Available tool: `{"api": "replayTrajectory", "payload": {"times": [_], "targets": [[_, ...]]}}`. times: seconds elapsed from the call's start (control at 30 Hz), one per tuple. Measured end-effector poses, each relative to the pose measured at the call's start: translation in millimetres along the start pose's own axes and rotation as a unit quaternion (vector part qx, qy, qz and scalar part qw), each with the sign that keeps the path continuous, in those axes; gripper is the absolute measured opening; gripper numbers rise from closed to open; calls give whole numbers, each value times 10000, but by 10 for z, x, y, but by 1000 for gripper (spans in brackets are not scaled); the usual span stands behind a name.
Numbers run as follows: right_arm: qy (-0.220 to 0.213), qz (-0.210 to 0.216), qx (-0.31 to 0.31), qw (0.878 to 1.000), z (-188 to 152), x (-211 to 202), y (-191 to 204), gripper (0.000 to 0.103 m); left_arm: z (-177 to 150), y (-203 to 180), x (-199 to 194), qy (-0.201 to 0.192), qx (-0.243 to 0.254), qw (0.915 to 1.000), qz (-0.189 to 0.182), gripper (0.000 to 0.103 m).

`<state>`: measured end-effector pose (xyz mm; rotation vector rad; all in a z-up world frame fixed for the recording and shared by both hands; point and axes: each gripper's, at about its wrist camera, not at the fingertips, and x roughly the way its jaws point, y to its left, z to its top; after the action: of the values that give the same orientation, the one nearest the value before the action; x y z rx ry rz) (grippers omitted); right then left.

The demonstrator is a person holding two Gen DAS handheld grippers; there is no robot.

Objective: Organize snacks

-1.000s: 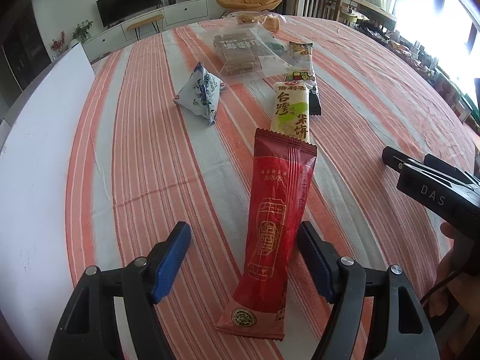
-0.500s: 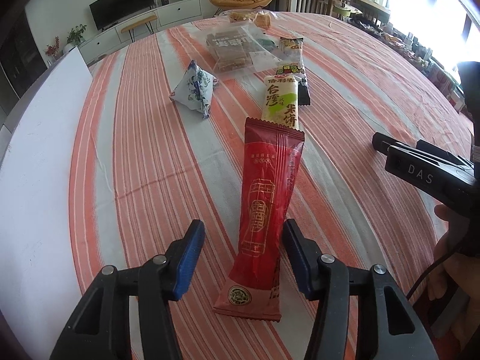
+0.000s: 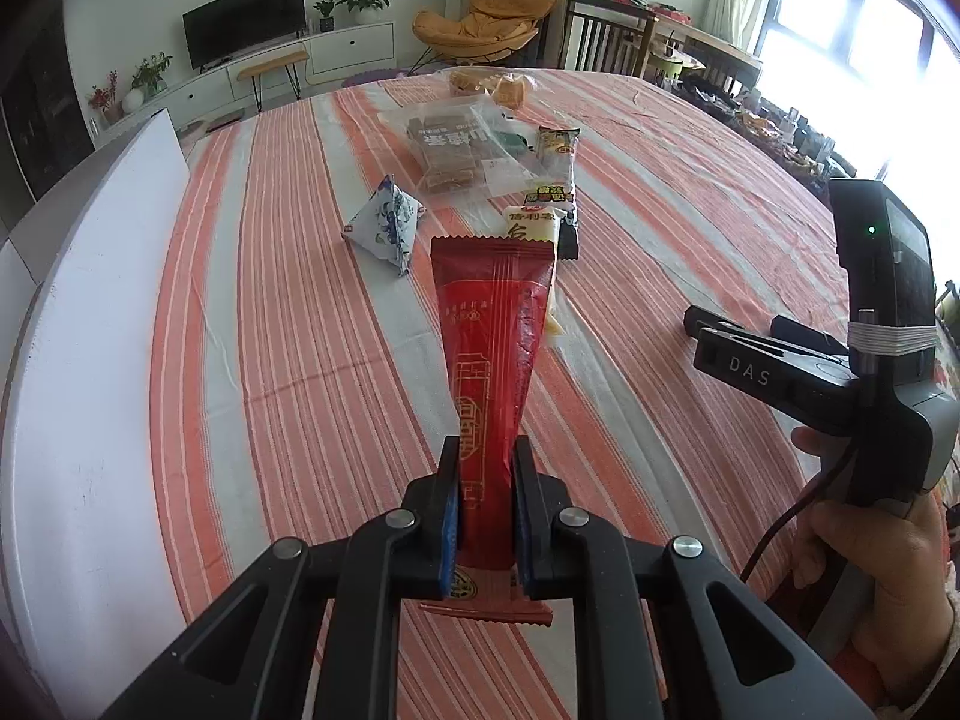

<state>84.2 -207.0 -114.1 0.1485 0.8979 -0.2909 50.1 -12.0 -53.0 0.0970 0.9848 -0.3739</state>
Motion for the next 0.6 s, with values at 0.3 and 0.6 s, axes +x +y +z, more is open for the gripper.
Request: {"api": "replayTrajectory", "payload": {"times": [0.3,0.6], "targets": [[12,52,6,10000,-5,-3,6,85,13,99,-505,-477,-335,9973,-451,14],[-187,1801,908,9793,55,-187,-228,85,-53,567,-1389,-1252,-967,9855,-616,14]]}}
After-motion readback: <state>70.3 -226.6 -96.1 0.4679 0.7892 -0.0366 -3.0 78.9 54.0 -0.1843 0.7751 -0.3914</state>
